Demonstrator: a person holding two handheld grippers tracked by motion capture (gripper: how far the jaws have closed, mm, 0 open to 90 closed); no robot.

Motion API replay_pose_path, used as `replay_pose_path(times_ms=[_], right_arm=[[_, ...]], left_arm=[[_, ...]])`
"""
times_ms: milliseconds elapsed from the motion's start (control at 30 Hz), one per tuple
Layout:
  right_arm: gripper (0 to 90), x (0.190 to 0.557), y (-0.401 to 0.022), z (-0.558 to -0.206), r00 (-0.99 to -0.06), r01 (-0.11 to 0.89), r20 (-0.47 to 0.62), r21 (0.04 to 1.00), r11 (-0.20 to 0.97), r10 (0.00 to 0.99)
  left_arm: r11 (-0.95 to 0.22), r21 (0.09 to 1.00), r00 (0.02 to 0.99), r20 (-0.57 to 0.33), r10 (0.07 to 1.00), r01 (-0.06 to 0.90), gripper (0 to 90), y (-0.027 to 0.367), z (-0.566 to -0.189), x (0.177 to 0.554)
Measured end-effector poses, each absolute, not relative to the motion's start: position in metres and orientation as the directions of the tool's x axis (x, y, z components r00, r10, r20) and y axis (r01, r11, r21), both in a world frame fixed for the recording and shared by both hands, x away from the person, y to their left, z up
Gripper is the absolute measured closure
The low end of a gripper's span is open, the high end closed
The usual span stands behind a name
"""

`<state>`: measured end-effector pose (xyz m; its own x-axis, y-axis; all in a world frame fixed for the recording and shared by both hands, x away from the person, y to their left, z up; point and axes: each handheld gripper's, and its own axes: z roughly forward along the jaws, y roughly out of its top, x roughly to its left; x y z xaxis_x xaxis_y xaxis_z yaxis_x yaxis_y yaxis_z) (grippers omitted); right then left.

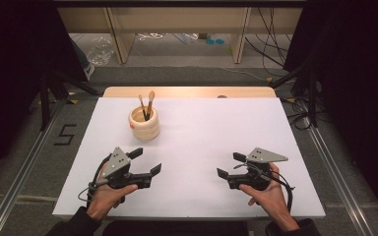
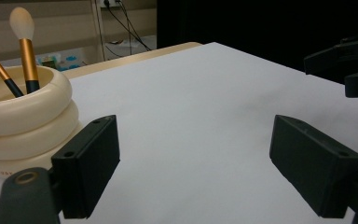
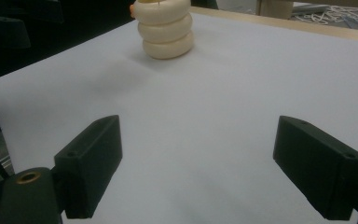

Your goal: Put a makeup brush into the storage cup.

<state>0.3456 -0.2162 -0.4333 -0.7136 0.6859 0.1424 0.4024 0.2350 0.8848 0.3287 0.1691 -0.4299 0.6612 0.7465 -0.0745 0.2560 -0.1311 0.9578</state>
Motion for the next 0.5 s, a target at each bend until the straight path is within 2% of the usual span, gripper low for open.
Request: replay_pose_path(times_ms=[500], right_arm=[[16.2,0.344,-0.216,-0.433,-0.716,0.392,0.132,0.888,0.239,0.685]], left_arm=[[-0.136,0.951,0.649,-0.081,0.756,0.277,15.8,0.179,-0.435,0.314]])
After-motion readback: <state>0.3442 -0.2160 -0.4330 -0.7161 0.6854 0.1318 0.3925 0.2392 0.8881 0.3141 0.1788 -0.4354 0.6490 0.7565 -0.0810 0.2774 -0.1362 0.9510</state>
